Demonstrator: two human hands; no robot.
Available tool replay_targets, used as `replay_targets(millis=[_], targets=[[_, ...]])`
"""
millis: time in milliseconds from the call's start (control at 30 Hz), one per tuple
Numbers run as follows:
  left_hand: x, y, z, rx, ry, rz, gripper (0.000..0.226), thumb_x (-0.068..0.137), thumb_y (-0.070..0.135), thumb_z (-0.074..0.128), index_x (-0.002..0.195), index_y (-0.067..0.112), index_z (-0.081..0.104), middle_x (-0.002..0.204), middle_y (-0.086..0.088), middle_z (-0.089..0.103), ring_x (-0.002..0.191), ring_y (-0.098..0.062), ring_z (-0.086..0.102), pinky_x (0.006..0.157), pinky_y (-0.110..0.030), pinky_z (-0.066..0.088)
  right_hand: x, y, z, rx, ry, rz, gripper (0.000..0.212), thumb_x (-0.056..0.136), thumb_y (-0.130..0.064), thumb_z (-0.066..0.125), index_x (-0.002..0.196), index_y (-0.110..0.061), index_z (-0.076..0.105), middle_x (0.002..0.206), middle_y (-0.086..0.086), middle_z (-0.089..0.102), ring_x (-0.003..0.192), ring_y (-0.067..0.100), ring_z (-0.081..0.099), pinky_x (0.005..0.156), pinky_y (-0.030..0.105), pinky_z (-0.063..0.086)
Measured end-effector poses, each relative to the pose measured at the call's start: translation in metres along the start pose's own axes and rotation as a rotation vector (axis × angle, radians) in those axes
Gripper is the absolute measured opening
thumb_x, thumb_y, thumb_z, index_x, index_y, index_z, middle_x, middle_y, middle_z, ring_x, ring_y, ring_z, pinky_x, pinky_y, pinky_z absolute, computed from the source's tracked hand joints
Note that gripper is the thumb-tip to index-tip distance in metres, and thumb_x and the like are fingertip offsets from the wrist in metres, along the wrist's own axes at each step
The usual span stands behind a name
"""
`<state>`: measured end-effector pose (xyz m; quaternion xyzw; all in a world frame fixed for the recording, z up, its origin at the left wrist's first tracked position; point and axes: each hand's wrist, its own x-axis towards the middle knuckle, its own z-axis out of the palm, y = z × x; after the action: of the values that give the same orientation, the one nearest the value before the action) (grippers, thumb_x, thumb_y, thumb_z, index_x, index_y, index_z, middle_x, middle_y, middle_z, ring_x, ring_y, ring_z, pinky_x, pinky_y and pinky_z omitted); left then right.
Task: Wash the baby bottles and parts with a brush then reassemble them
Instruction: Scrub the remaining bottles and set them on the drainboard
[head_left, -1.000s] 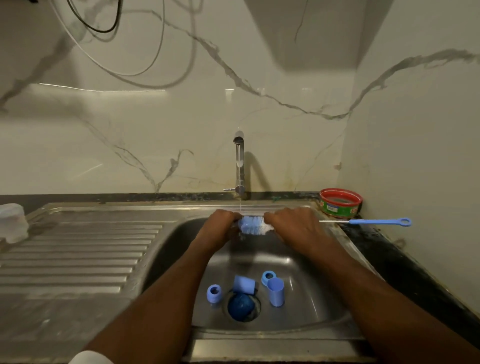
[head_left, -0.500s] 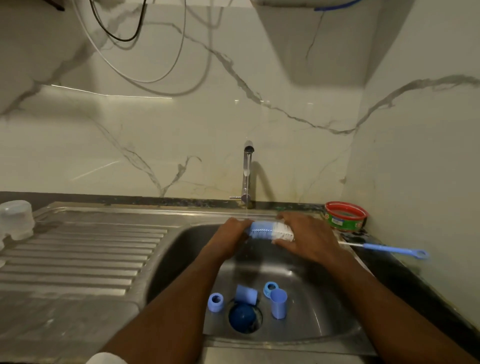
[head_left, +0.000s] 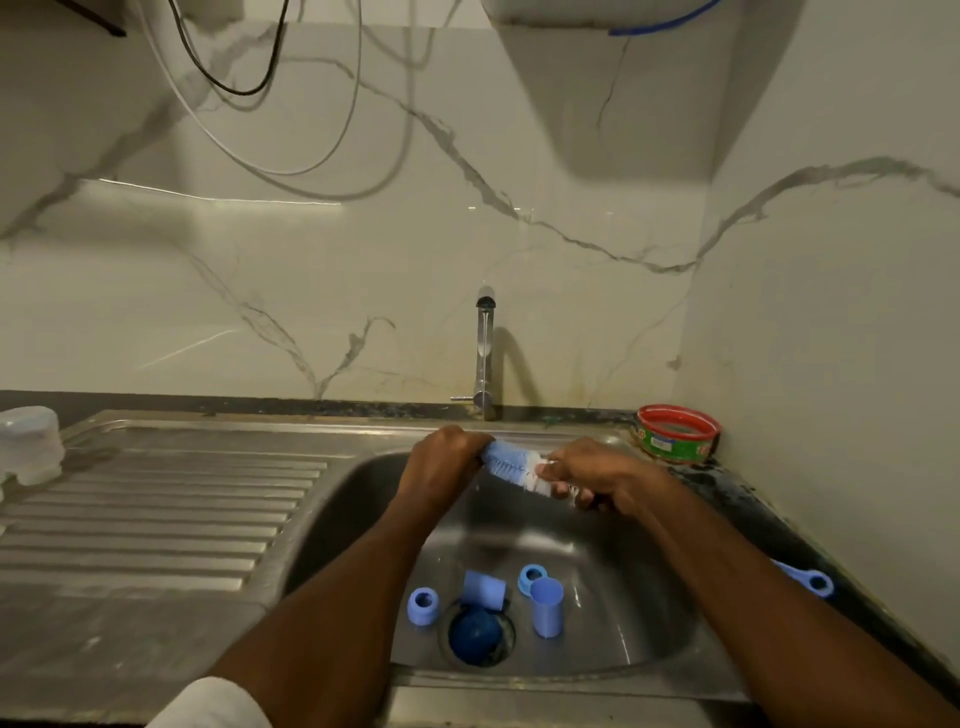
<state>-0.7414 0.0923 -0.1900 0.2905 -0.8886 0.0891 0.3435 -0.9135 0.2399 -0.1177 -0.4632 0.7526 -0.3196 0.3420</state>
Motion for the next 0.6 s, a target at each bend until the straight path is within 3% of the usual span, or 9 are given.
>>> replay_targets(millis=[67,100,200,267,367,500,600], targets=[[0.002,0.002,0.007,-0.027,0.002,0.036,0.035,0.092,0.022,0.074,0.125,0.015,0.066,0.112,-0.013,0.072,0.101,-0.027,0.069,0.085,-0.038,0.056,-0.002,0.006,-0.004,-0.088,0.032,-0.043,0.022,0.101,-0.031,0.059,0.111,-0.014,0.069,0.073,-0.003,0.072,0.046,0.008,0.051,0.047,0.02,0.038],[0.002,0.002,0.011,-0.048,-0.017,0.031,0.037,0.092,0.021,0.073,0.127,0.015,0.064,0.115,-0.013,0.072,0.104,-0.027,0.069,0.088,-0.038,0.056,0.0,0.012,-0.003,-0.263,0.124,-0.136,0.025,0.1,-0.035,0.06,0.112,-0.015,0.069,0.078,-0.003,0.075,0.05,0.01,0.059,0.05,0.02,0.043],[0.006,0.004,0.019,-0.128,-0.123,-0.022,0.039,0.097,0.024,0.067,0.133,0.015,0.057,0.126,-0.01,0.068,0.114,-0.023,0.065,0.099,-0.035,0.051,0.004,0.027,-0.001,-0.88,0.456,-0.467,0.045,0.086,-0.057,0.066,0.123,-0.031,0.06,0.111,-0.005,0.07,0.092,0.017,0.067,0.075,0.03,0.047],[0.007,0.0,0.017,-0.223,-0.165,-0.034,0.033,0.098,0.02,0.065,0.128,0.011,0.059,0.124,-0.011,0.068,0.113,-0.024,0.065,0.099,-0.034,0.05,0.01,0.029,-0.002,-1.033,0.481,-0.608,0.059,0.078,-0.052,0.076,0.129,-0.036,0.05,0.122,-0.004,0.058,0.098,0.021,0.063,0.073,0.033,0.044],[0.003,-0.014,0.011,-0.279,-0.199,-0.018,0.029,0.099,0.018,0.063,0.127,0.01,0.06,0.122,-0.011,0.068,0.109,-0.024,0.065,0.098,-0.036,0.051,0.023,0.027,0.003,-1.165,0.515,-0.726,0.069,0.077,-0.034,0.082,0.136,-0.037,0.046,0.121,-0.003,0.052,0.089,0.02,0.062,0.066,0.032,0.05],[-0.001,-0.022,0.012,-0.309,-0.205,-0.006,0.025,0.1,0.023,0.062,0.123,0.016,0.062,0.119,-0.007,0.07,0.104,-0.015,0.065,0.094,-0.033,0.053,0.025,0.019,0.014,-1.269,0.564,-0.716,0.051,0.086,-0.04,0.074,0.133,-0.032,0.055,0.116,-0.001,0.065,0.093,0.021,0.065,0.067,0.031,0.048],[0.004,-0.022,0.009,-0.291,-0.121,-0.032,0.026,0.094,0.021,0.071,0.118,0.015,0.069,0.111,-0.006,0.074,0.099,-0.015,0.068,0.089,-0.029,0.054,0.02,0.018,0.016,-1.236,0.603,-0.645,0.03,0.093,-0.049,0.063,0.113,-0.028,0.067,0.099,-0.001,0.071,0.081,0.018,0.064,0.063,0.031,0.045]])
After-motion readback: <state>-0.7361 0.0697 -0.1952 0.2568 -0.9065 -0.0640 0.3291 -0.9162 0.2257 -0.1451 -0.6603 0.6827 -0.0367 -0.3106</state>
